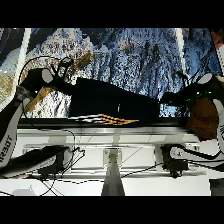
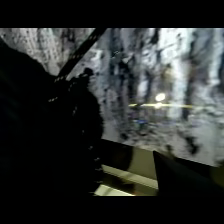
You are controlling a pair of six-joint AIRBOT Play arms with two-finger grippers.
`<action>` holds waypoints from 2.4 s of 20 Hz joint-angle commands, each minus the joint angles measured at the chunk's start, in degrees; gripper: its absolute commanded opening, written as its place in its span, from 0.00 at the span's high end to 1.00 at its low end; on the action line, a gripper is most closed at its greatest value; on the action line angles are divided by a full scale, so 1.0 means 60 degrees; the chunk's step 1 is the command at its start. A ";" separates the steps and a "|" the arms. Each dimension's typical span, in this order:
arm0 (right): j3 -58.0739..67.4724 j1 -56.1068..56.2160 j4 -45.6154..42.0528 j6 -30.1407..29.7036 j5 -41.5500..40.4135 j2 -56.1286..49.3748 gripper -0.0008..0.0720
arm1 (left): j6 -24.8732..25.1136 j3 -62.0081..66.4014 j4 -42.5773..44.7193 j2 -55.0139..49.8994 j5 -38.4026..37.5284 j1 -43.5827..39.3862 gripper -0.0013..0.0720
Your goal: Fold the clothes and pants, and hang the long-sleeved shirts on hangers.
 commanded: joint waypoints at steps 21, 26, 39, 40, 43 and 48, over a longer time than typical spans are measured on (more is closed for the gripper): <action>-0.0696 0.6226 0.3577 0.1246 -0.4517 -0.0288 0.51 | -0.0036 0.0069 0.0244 -0.0069 0.0040 0.0025 0.97; -0.0612 0.6808 0.3636 0.1239 -0.6164 -0.0277 0.46 | -0.0197 0.0069 0.0248 -0.0069 0.0044 0.0025 0.97; 0.0601 0.1158 0.3315 0.1045 -0.0816 -0.0889 0.17 | -0.1249 0.0040 -0.0346 -0.0069 0.0040 0.0004 0.97; 0.0379 0.1406 0.3712 0.1031 -0.0918 -0.1031 0.05 | -0.1253 0.0040 -0.0499 -0.0069 0.0036 0.0004 0.97; 0.0007 0.2674 0.4929 0.1020 -0.1676 -0.1366 0.04 | -0.1249 0.0040 -0.0554 -0.0069 0.0033 -0.0022 0.97; 0.0007 0.5067 0.5515 0.1803 -0.3687 -0.1647 0.05 | -0.1249 0.0040 -0.0554 -0.0069 0.0033 -0.0022 0.97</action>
